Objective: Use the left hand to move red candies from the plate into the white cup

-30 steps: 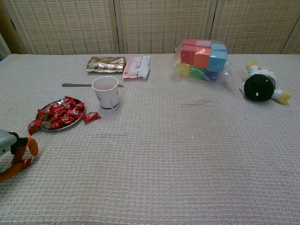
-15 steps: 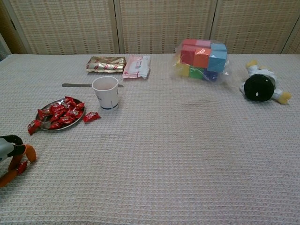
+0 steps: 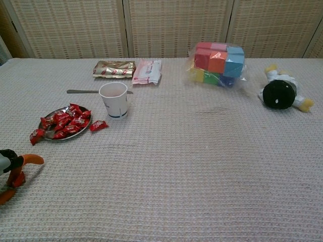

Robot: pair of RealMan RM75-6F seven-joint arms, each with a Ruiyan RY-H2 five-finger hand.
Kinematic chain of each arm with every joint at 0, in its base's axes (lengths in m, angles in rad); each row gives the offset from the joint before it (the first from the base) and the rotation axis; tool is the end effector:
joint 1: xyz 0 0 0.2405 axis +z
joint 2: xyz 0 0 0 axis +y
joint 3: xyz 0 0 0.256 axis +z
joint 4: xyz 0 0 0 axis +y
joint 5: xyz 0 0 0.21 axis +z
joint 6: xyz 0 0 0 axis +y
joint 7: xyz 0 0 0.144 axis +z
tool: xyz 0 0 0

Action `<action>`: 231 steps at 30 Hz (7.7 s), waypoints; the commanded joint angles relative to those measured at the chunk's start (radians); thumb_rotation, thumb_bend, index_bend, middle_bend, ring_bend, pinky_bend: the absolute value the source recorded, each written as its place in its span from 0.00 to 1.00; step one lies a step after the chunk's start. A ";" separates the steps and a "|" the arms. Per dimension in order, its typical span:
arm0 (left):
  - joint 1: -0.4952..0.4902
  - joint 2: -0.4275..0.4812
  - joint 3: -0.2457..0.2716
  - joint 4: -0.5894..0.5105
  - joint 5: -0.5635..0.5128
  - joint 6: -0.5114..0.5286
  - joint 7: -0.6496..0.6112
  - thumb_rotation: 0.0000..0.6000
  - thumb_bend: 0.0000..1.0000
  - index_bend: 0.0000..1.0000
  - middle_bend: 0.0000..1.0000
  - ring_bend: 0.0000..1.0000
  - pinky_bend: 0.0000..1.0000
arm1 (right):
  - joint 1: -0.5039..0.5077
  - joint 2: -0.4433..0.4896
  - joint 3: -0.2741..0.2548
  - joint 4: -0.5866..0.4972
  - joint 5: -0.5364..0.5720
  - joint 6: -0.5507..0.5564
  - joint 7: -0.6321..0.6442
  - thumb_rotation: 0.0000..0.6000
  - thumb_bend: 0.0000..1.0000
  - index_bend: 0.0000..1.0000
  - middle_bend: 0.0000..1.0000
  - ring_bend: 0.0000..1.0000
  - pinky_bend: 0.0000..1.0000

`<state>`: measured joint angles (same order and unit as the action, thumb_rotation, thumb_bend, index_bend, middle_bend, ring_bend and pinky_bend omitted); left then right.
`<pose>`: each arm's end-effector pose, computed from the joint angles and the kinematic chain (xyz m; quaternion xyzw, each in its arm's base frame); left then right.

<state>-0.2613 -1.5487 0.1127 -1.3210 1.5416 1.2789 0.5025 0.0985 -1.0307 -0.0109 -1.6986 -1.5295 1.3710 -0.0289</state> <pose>-0.2882 0.1906 -0.0089 -0.7890 -0.2555 -0.2477 0.5008 -0.3061 -0.1693 0.1546 0.6435 -0.4163 0.3349 0.5481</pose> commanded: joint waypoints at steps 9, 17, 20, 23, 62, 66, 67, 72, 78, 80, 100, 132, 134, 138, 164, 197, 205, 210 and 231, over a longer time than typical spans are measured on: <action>0.002 -0.053 -0.021 0.078 0.011 0.005 -0.027 1.00 0.43 0.50 0.51 0.51 1.00 | -0.002 0.001 0.000 0.000 -0.001 0.003 0.001 1.00 0.05 0.00 0.00 0.00 0.00; 0.006 -0.056 -0.029 0.083 0.051 0.055 -0.065 1.00 0.43 0.59 0.64 0.57 1.00 | -0.001 0.001 0.000 0.002 -0.001 0.001 0.004 1.00 0.05 0.00 0.00 0.00 0.00; 0.004 -0.049 -0.035 0.077 0.061 0.069 -0.069 1.00 0.43 0.60 0.65 0.58 1.00 | 0.000 0.002 0.001 0.002 -0.001 0.000 0.005 1.00 0.05 0.00 0.00 0.00 0.00; -0.002 -0.036 -0.046 0.061 0.060 0.067 -0.068 1.00 0.43 0.60 0.66 0.58 1.00 | 0.000 0.003 0.001 0.002 0.000 0.001 0.007 1.00 0.05 0.00 0.00 0.00 0.00; -0.537 -0.212 -0.429 0.208 -0.228 -0.246 0.025 1.00 0.43 0.56 0.63 0.58 1.00 | 0.014 -0.004 0.021 0.008 0.055 -0.032 -0.005 1.00 0.05 0.00 0.00 0.00 0.00; -0.546 -0.224 -0.426 0.248 -0.273 -0.273 0.031 1.00 0.43 0.47 0.59 0.54 0.99 | 0.013 -0.003 0.022 0.007 0.055 -0.028 -0.004 1.00 0.05 0.00 0.00 0.00 0.00; -0.546 -0.220 -0.423 0.247 -0.282 -0.282 0.035 1.00 0.43 0.42 0.55 0.51 0.98 | 0.012 -0.003 0.022 0.007 0.055 -0.025 -0.003 1.00 0.05 0.00 0.00 0.00 0.00; -0.541 -0.196 -0.403 0.210 -0.314 -0.300 0.057 1.00 0.43 0.23 0.36 0.38 0.96 | 0.012 -0.004 0.022 0.008 0.055 -0.026 -0.005 1.00 0.05 0.00 0.00 0.00 0.00; -0.527 -0.162 -0.384 0.137 -0.301 -0.261 0.044 1.00 0.43 0.13 0.29 0.34 0.96 | 0.010 -0.004 0.021 0.006 0.051 -0.021 -0.007 1.00 0.05 0.00 0.00 0.00 0.00; -0.502 -0.135 -0.368 0.088 -0.282 -0.222 0.028 1.00 0.43 0.13 0.29 0.35 0.96 | 0.009 -0.003 0.020 0.005 0.050 -0.019 -0.004 1.00 0.05 0.00 0.00 0.00 0.00; -0.143 -0.137 -0.133 0.185 -0.205 0.041 -0.216 1.00 0.38 0.14 0.28 0.33 1.00 | 0.012 -0.002 0.000 -0.001 0.000 -0.018 0.000 1.00 0.05 0.00 0.00 0.00 0.00; -0.133 -0.242 -0.182 0.413 -0.177 -0.005 -0.209 1.00 0.41 0.49 0.54 0.55 1.00 | 0.009 0.003 -0.001 -0.004 0.005 -0.018 0.002 1.00 0.05 0.00 0.00 0.00 0.00; -0.133 -0.243 -0.183 0.416 -0.173 -0.001 -0.211 1.00 0.41 0.50 0.55 0.56 1.00 | 0.009 0.004 -0.002 -0.005 0.004 -0.018 0.003 1.00 0.05 0.00 0.00 0.00 0.00; -0.132 -0.245 -0.184 0.420 -0.168 0.004 -0.213 1.00 0.43 0.51 0.57 0.56 1.00 | 0.010 0.005 -0.002 -0.005 0.004 -0.020 0.005 1.00 0.05 0.00 0.00 0.00 0.00; -0.122 -0.222 -0.191 0.379 -0.155 -0.009 -0.174 1.00 0.45 0.46 0.51 0.49 1.00 | 0.007 0.011 -0.006 -0.005 -0.007 -0.013 0.017 1.00 0.05 0.00 0.00 0.00 0.00; 0.036 -0.078 -0.097 0.197 -0.121 0.095 -0.184 1.00 0.43 0.27 0.26 0.27 1.00 | -0.003 0.018 -0.017 -0.011 -0.038 0.010 0.025 1.00 0.05 0.00 0.00 0.00 0.00; 0.033 -0.127 -0.103 0.284 -0.126 0.057 -0.183 1.00 0.41 0.32 0.35 0.37 1.00 | -0.005 0.018 -0.017 -0.010 -0.039 0.013 0.024 1.00 0.05 0.00 0.00 0.00 0.00; 0.030 -0.154 -0.107 0.330 -0.107 0.067 -0.201 1.00 0.41 0.41 0.42 0.45 1.00 | -0.005 0.018 -0.016 -0.010 -0.036 0.013 0.024 1.00 0.05 0.00 0.00 0.00 0.00; -0.245 -0.016 -0.353 0.055 -0.113 -0.051 -0.149 1.00 0.41 0.50 0.56 0.54 1.00 | 0.009 0.010 0.003 -0.004 0.008 -0.015 0.017 1.00 0.05 0.00 0.00 0.00 0.00</action>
<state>-0.4419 -1.5845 -0.1837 -1.2274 1.4635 1.2924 0.3327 0.1065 -1.0201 -0.0092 -1.7031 -1.5235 1.3568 -0.0110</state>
